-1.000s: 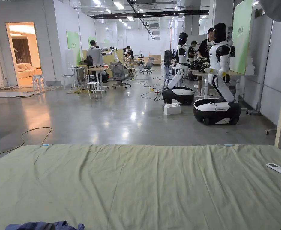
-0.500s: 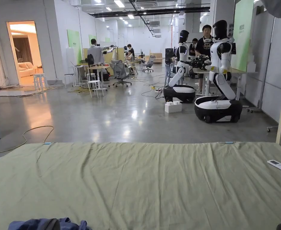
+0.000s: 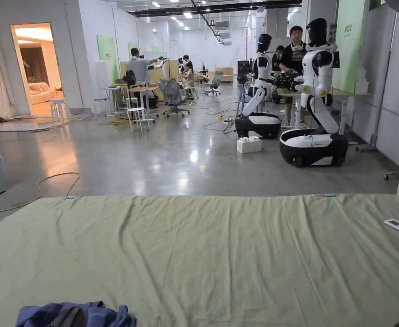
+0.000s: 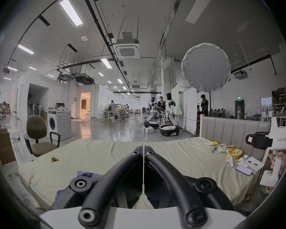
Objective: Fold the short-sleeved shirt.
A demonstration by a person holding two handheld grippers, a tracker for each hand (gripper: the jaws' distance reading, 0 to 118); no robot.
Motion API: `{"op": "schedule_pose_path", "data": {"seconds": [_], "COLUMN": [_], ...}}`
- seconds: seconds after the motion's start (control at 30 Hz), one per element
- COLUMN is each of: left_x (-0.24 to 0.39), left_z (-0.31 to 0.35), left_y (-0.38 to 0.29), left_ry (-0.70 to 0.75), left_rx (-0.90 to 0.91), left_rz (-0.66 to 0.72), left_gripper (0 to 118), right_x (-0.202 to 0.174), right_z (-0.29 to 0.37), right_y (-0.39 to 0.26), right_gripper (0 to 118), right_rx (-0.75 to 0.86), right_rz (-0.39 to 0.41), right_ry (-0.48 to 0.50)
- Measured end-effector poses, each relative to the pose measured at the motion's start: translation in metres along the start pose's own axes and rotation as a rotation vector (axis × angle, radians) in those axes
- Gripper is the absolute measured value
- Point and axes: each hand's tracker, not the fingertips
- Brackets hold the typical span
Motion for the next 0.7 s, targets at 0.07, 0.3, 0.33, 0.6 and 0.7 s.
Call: {"op": "schedule_pose_path", "data": {"seconds": [0.07,0.3,0.33,0.6,0.7], "left_x": [-0.003,-0.044,-0.053,-0.130,-0.156], "left_z": [0.000,-0.028,-0.034,-0.144,-0.203], "left_y": [-0.002,-0.031,-0.040,-0.153,-0.194], "left_ry": [0.009,0.076,0.086,0.180,0.152], "left_rx": [-0.008,-0.185,-0.213,-0.556,-0.665], "left_rz": [0.007,0.048,0.051,0.094,0.123], "left_gripper": [12,81,84,85,85], "right_x": [-0.001,-0.002,-0.001,-0.003,-0.006], "right_z": [0.001,-0.008,-0.010,-0.037,-0.049], "right_y": [-0.003,-0.016,-0.019,-0.050,-0.062], "right_gripper": [0,0,0,0,0], "right_rx": [0.002,-0.045,-0.057,-0.210,-0.278], "right_rz": [-0.002,0.008,0.008,-0.033,-0.018], "right_ry": [0.011,0.040,0.041,0.029,0.016]}}
